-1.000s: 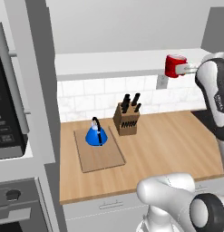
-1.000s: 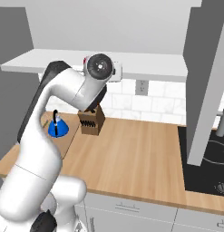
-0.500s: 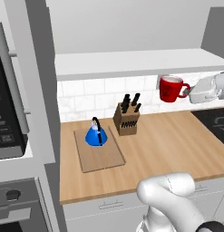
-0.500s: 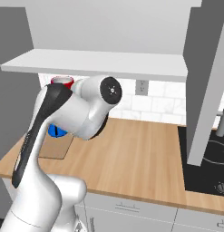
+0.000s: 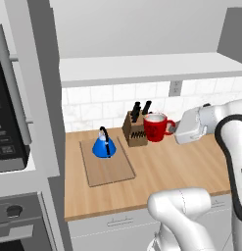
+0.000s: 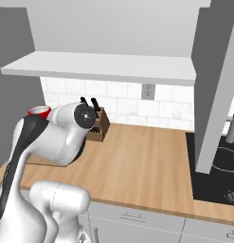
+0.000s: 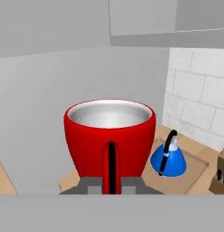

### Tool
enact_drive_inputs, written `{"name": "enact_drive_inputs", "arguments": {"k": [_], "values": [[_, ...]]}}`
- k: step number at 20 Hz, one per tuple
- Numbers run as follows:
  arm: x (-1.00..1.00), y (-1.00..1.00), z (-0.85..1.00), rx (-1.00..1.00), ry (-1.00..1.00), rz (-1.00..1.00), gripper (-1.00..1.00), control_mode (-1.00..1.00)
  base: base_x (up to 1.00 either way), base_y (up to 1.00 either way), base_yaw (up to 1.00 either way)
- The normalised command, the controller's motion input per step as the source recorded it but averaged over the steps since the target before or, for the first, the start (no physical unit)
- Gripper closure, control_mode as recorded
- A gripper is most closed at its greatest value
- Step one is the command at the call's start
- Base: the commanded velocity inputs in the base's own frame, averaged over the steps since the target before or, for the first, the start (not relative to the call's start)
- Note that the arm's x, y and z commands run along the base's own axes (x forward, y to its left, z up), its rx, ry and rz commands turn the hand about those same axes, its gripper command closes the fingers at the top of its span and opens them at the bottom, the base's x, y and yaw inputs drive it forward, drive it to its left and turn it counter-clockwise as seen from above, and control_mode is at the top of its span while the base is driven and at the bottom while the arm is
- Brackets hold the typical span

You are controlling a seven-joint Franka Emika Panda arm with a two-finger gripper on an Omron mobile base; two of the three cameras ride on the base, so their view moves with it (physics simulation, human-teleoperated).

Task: Pick the kettle from the counter and place it on the tray. Then pick the mug from the cabinet and place it on the tray. Then close the cabinet doors.

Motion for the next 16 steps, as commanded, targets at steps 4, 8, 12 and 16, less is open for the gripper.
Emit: {"name": "enact_drive_inputs", "arguments": {"k": [4,8,12,16], "values": [[0.58,0.26,-0.72,0.00,0.07,0.27,1.00,-1.00,0.00,0.00,0.00],[0.17,0.21,-0.77,0.00,0.00,0.40,1.00,-1.00,0.00,0.00,0.00],[0.47,0.22,-0.42,0.00,0.00,0.18,1.00,-1.00,0.00,0.00,0.00],[0.64,0.28,-0.22,0.00,0.00,0.01,1.00,-1.00,0.00,0.00,0.00]]}}
